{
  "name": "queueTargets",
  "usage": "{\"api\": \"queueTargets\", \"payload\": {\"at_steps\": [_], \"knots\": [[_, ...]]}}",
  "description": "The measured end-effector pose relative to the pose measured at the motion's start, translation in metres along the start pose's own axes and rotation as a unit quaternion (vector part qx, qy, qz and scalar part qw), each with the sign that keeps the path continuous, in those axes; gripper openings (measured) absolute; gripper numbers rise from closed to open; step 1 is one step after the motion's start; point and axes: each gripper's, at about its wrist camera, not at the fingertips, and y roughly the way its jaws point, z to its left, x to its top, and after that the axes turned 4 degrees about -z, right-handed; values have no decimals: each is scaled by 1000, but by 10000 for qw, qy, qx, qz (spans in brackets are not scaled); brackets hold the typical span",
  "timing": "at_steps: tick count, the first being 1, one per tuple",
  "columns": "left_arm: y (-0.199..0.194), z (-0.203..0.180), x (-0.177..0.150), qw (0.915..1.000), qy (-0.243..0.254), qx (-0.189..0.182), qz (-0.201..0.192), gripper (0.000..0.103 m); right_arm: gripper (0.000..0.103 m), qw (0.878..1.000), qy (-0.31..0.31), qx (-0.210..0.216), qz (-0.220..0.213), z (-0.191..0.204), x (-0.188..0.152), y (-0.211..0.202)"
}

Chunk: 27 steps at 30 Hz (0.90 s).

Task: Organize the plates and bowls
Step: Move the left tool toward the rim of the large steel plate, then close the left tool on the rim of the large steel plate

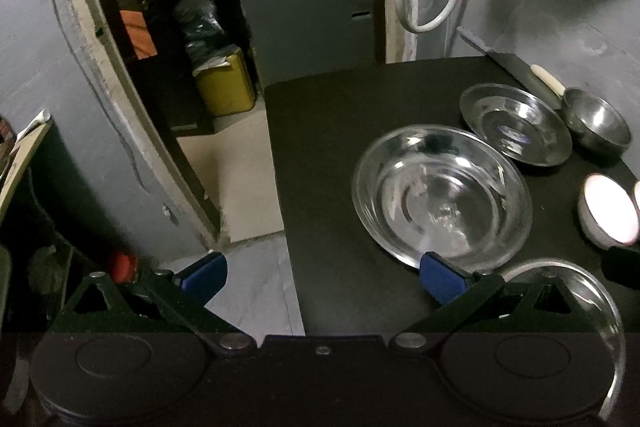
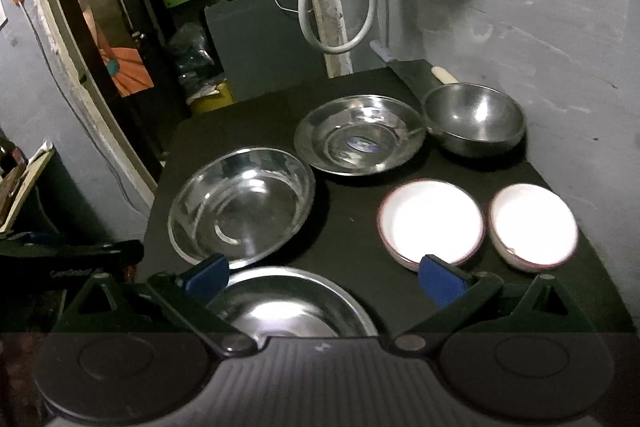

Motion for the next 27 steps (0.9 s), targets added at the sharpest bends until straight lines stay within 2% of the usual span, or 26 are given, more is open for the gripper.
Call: {"api": "queueTargets", "payload": {"at_steps": [8, 14, 18, 20, 27], "knots": [[45, 8, 28, 9990, 276, -347, -112, 102, 103, 9999, 104, -21, -121, 13, 9, 31], [78, 2, 43, 9973, 374, -622, -50, 102, 102, 9998, 23, -12, -178, 19, 16, 59], [92, -1, 45, 9961, 418, -781, 25, 102, 95, 9999, -39, -57, -120, 23, 18, 78], [96, -2, 44, 9956, 399, -844, 67, 95, 92, 9999, -22, -70, -95, 24, 18, 84], [102, 0, 42, 9946, 308, -979, 155, 87, 82, 9999, 52, -84, -34, 23, 20, 98]]}}
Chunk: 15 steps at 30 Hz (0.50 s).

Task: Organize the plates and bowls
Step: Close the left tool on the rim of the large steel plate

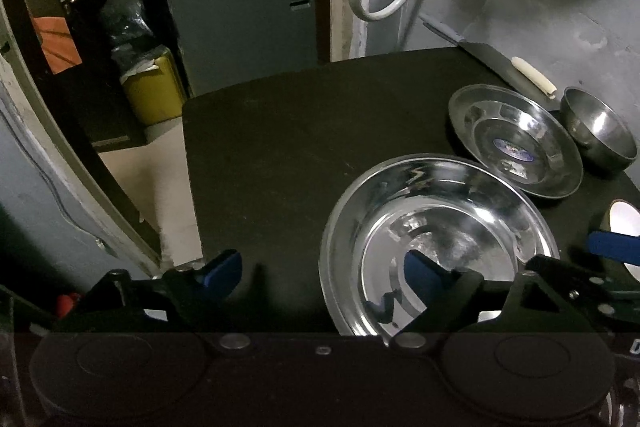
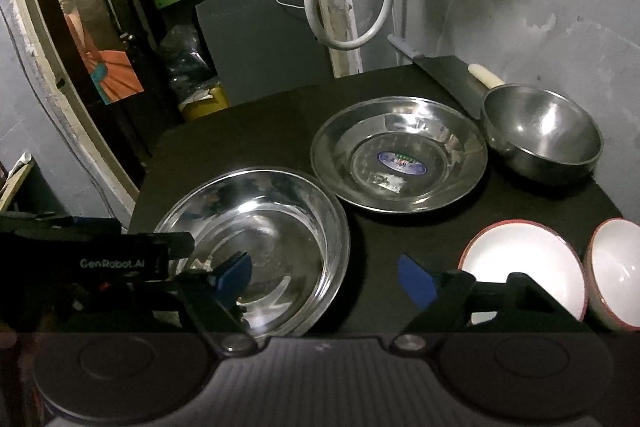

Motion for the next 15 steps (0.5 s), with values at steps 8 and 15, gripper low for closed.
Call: {"api": "queueTargets", "payload": {"at_steps": [8, 15], "knots": [[2, 4, -1, 9996, -196, -201, 19, 70, 70, 9999, 36, 110, 96, 2, -4, 7], [7, 12, -2, 9976, -557, -390, 123, 40, 55, 9996, 89, 184, 172, 3, -6, 12]]}}
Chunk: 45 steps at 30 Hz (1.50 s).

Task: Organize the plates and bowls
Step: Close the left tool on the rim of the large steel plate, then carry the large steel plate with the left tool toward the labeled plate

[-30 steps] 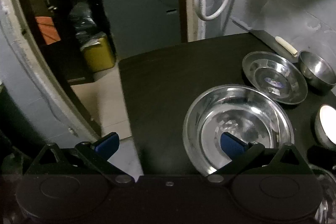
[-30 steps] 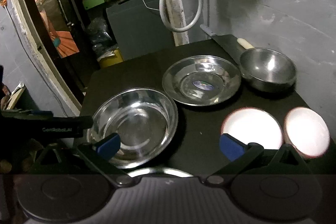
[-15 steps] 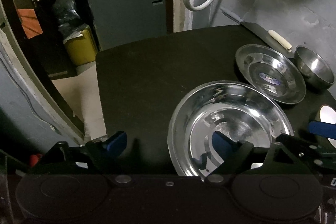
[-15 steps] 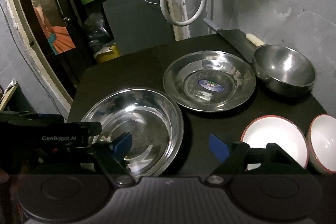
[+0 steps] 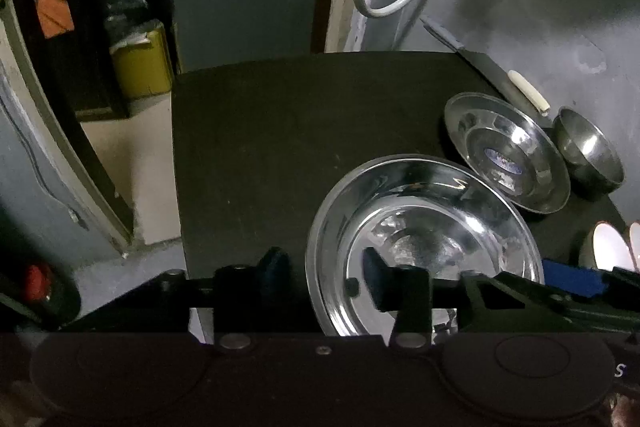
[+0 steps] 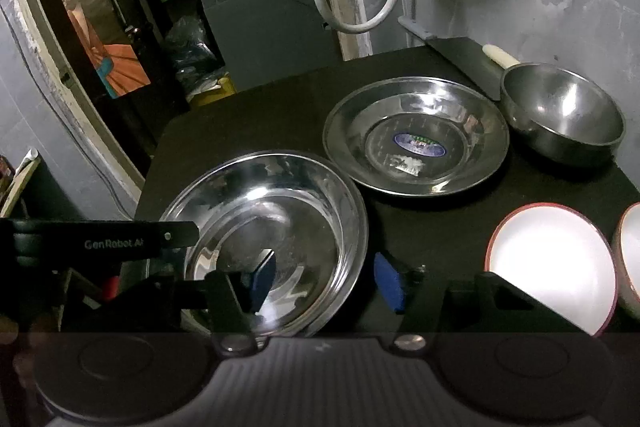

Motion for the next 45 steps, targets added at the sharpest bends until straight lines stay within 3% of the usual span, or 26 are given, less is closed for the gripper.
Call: {"api": "queueTargets", "payload": {"at_steps": [4, 8, 12, 28, 37, 45], "knots": [[4, 5, -1, 9998, -156, -103, 118, 22, 41, 10000, -29, -56, -8, 0, 0, 2], [4, 11, -3, 9994, -294, -127, 137, 16, 25, 9999, 3, -126, -17, -4, -1, 1], [-4, 14, -4, 9993, -358, -107, 96, 15, 18, 10000, 31, -54, -29, -5, -2, -4], [-76, -22, -15, 9982, -226, -387, -402, 15, 17, 9987, 88, 251, -438, -28, -4, -77], [-97, -69, -52, 9974, 510, -455, -248, 16, 17, 9994, 132, 134, -293, -53, -36, -125], [-101, -87, -85, 9951, 958, -226, 28, 16, 17, 9999, 116, 64, 2, -54, -68, -136]]}}
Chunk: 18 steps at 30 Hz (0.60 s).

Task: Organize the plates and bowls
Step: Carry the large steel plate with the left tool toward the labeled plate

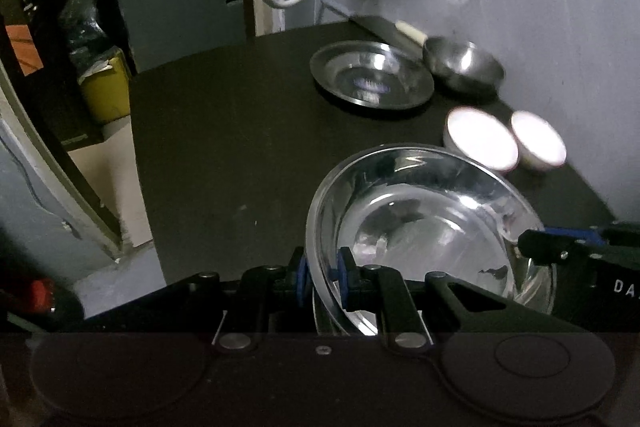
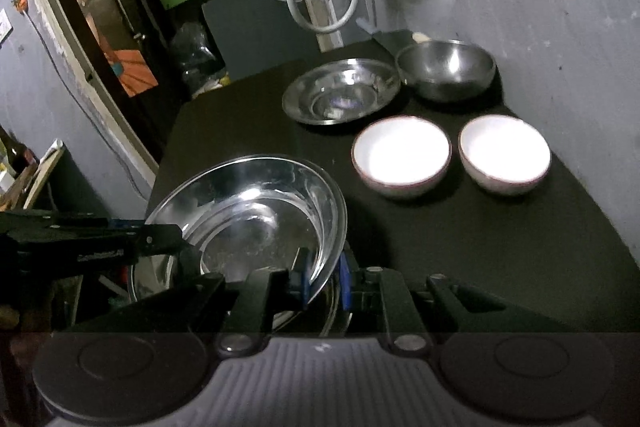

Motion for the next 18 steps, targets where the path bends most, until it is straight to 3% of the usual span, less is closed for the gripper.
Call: {"api": "queueTargets", "payload": {"at_steps": [18], "knots": [[6, -23, -21, 9971, 644, 343, 221, 22, 18, 9977, -485, -347, 318, 13, -24, -1]]}}
